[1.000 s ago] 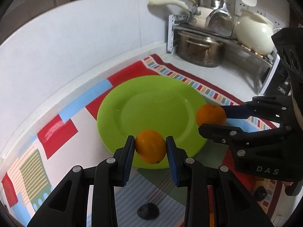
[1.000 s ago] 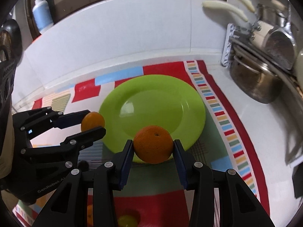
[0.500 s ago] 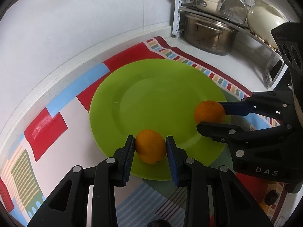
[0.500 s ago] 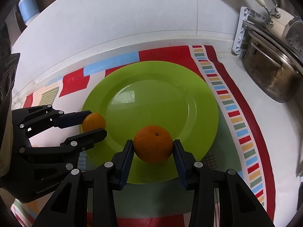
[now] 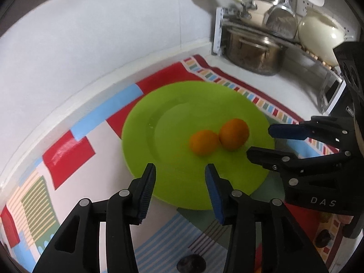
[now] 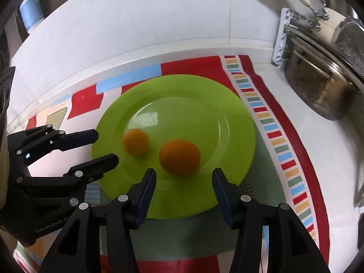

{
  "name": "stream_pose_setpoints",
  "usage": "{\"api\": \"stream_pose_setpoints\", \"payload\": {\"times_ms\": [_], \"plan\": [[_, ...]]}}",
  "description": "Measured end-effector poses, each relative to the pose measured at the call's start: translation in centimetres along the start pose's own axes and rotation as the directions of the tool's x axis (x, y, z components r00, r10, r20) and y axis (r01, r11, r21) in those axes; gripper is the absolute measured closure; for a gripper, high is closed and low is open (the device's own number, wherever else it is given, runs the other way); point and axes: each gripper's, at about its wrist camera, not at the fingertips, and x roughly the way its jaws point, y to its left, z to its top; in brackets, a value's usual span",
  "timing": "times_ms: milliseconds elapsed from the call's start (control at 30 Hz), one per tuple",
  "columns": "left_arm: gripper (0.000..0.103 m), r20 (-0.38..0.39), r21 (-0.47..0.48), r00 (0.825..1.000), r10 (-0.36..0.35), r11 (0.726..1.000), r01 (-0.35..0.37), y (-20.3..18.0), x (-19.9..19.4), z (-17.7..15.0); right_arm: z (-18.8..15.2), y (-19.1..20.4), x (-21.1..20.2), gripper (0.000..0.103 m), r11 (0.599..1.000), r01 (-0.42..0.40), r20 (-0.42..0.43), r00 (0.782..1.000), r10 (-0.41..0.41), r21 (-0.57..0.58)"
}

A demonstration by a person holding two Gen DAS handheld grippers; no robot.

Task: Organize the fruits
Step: 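Lift both open grippers off the plate and move back toward the fruits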

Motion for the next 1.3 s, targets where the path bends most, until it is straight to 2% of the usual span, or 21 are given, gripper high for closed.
{"api": "stream_pose_setpoints", "payload": {"times_ms": [267, 567, 633, 733, 1033, 1300], "plan": [[0.048, 0.094, -0.024, 0.995, 0.024, 0.999, -0.022, -0.8, -5.6, -1.0, -1.6, 0.5, -5.8, 0.051, 0.999, 0.026, 0.123, 0.992, -0.029, 0.022], [0.039, 0.167, -0.061, 0.985, 0.036, 0.998, -0.026, -2.5, -11.5, -2.5, -4.5, 1.4, -11.4, 0.051, 0.998, 0.024, 0.206, 0.978, -0.035, 0.057], [0.035, 0.180, -0.055, 0.983, 0.037, 0.998, -0.027, -3.2, -12.7, -3.2, -5.3, 1.6, -12.4, 0.050, 0.997, 0.023, 0.215, 0.976, -0.037, 0.068], [0.031, 0.192, -0.045, 0.980, 0.043, 0.998, -0.035, -4.0, -14.1, -4.3, -6.6, 1.7, -13.7, 0.042, 0.996, 0.025, 0.227, 0.973, -0.043, 0.083], [0.023, 0.205, -0.038, 0.978, 0.035, 0.999, -0.027, -6.3, -17.1, -7.2, -10.4, 1.7, -16.5, 0.042, 0.993, 0.049, 0.231, 0.970, -0.073, 0.110], [0.021, 0.212, -0.055, 0.976, 0.043, 0.998, -0.032, -7.7, -18.3, -9.8, -13.6, 2.1, -17.9, 0.042, 0.992, 0.063, 0.242, 0.966, -0.089, 0.112]]}}
